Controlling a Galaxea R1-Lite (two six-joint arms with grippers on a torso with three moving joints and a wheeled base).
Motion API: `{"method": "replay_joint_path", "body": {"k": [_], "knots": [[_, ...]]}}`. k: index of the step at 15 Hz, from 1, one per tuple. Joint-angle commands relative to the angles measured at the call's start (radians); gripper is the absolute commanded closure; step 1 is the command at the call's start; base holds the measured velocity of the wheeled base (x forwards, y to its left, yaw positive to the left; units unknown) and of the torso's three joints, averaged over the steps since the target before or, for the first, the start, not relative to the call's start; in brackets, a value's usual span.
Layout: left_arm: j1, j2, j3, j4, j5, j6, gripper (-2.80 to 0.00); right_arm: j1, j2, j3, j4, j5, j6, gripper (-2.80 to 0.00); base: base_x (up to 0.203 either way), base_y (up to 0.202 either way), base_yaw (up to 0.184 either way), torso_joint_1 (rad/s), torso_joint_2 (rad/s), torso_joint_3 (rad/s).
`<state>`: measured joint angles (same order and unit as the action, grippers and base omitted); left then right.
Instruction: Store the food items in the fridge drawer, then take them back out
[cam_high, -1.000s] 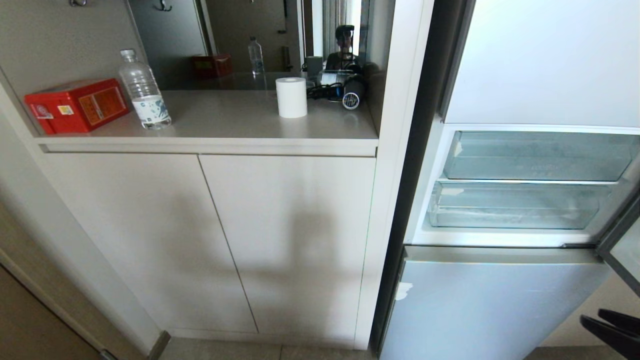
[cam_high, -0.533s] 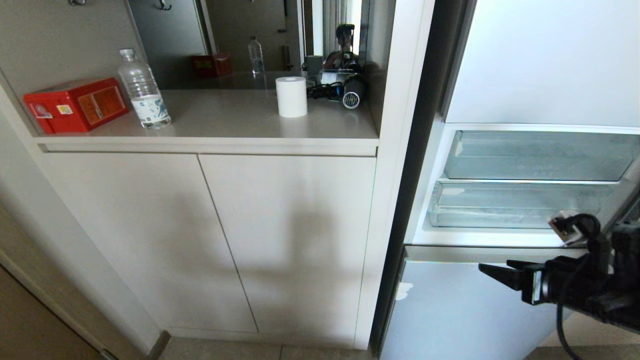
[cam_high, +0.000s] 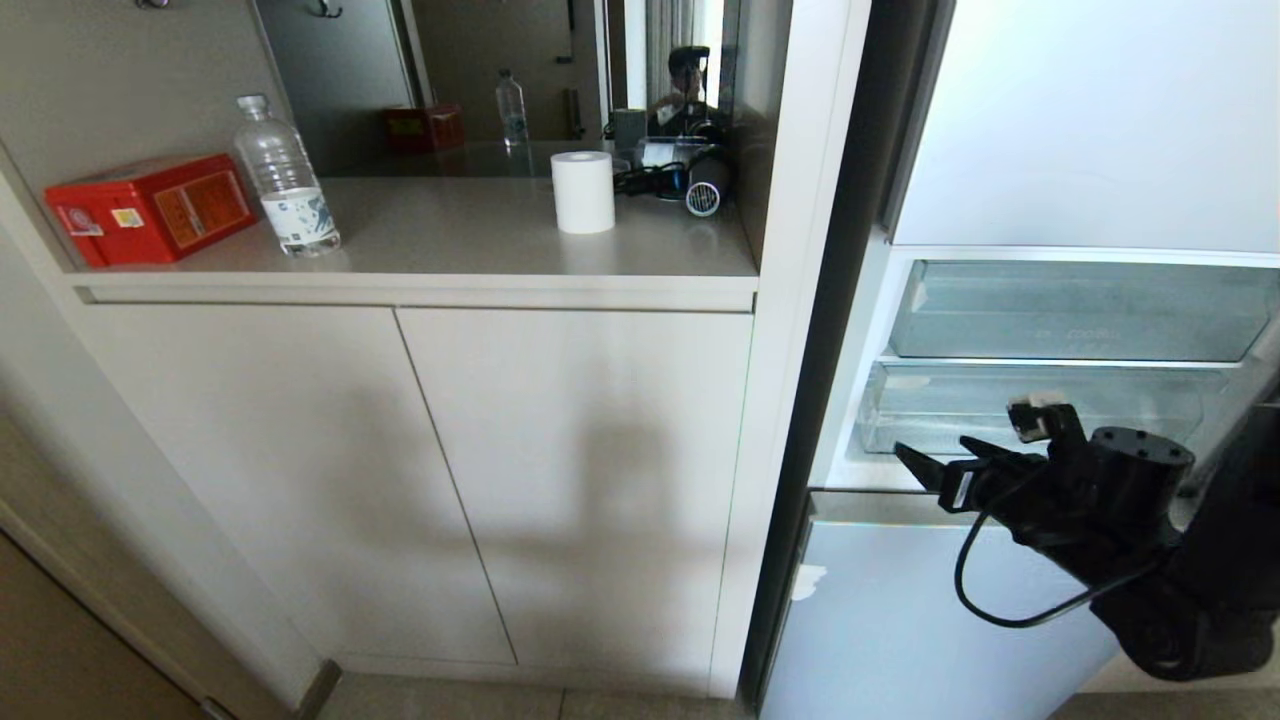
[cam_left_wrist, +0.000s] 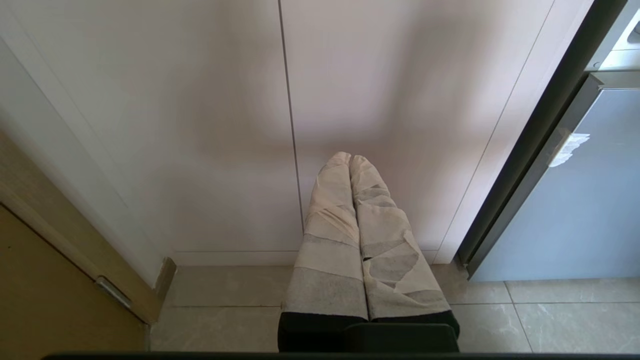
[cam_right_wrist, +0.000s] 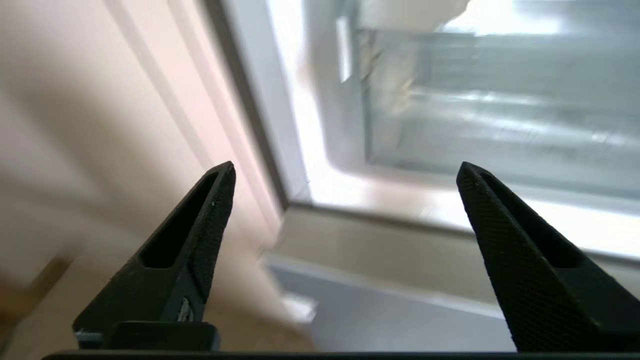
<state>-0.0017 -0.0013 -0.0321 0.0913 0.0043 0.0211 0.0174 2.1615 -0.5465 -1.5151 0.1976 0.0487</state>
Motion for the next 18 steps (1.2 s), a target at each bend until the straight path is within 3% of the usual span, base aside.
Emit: {"method": "replay_joint_path", "body": {"k": [1,10,13,18], "knots": [[0.0,0.001,0.0,0.001,0.0,0.0,0.0,0.001,0.098,-0.088,-0.014,-0.019,-0.018,-2.8,0.0,0.0,0.0,0.0,0.0,0.0],[0.0,0.001,0.0,0.001,0.0,0.0,0.0,0.026,0.184,-0.252,-0.015,-0.091,-0.035,-2.8,0.0,0.0,0.0,0.0,0.0,0.0],[0.0,0.001,0.0,0.001,0.0,0.0,0.0,0.025,0.208,-0.309,-0.015,-0.168,-0.038,-2.8,0.0,0.0,0.0,0.0,0.0,0.0],[0.0,0.001,0.0,0.001,0.0,0.0,0.0,0.026,0.219,-0.323,-0.015,-0.178,-0.036,-2.8,0.0,0.0,0.0,0.0,0.0,0.0]]}}
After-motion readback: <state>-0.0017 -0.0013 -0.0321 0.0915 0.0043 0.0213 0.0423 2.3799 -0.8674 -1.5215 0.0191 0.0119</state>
